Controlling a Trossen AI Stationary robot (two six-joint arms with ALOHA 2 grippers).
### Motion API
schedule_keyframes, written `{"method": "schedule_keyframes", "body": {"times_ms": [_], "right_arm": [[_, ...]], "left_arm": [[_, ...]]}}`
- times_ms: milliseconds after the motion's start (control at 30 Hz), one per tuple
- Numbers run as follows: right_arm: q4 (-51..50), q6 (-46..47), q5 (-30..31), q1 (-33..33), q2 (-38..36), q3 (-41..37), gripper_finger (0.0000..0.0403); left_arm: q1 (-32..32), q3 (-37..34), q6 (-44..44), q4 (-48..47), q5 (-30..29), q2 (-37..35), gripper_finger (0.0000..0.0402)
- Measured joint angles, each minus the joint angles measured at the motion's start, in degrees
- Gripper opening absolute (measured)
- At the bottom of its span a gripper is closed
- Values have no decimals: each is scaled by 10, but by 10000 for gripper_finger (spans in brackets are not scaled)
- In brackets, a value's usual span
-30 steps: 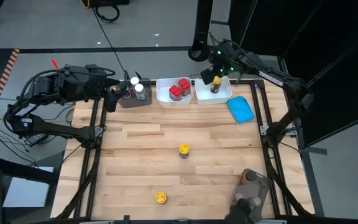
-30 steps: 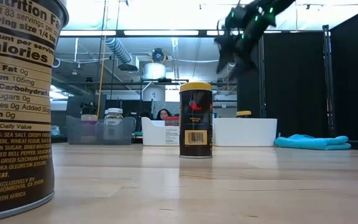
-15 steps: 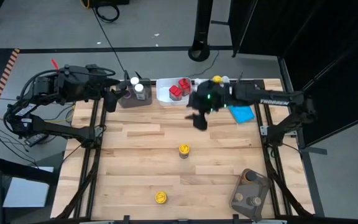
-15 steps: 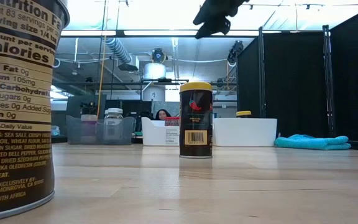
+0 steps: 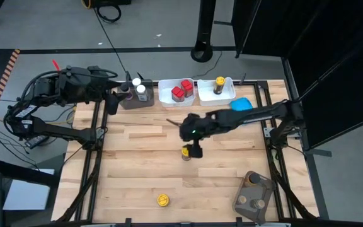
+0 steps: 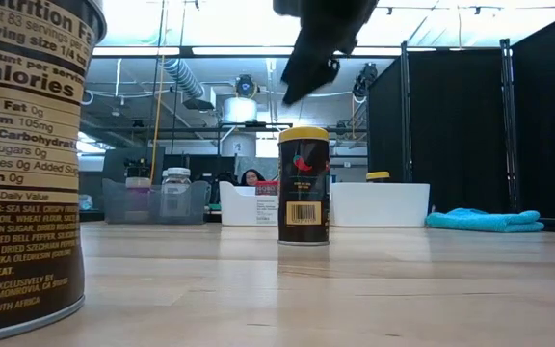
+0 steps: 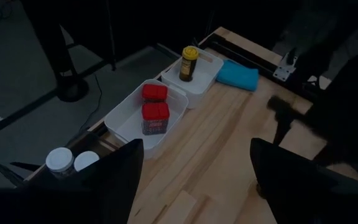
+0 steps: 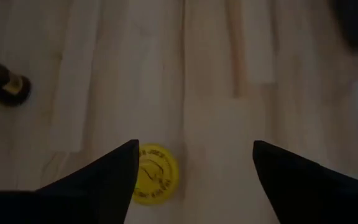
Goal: Sort spices by type
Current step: Put the top yellow seasoning bottle into the right white bin
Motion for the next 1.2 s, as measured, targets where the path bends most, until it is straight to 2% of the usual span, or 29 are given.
{"method": "schedule_keyframes", "body": {"times_ms": [133, 267, 567, 1200], "right_arm": [[17, 55, -24, 3, 32, 0, 343], [21, 71, -40, 3, 39, 0, 353], [2, 60, 5, 20, 39, 0, 354], [-4, 75, 21, 32, 38, -20, 354]], "left_arm": [[0, 0, 0, -8, 2, 0, 301], [0, 0, 0, -14, 2, 0, 301], [0, 0, 0, -32, 2, 0, 301], [0, 0, 2, -39, 3, 0, 301]]}}
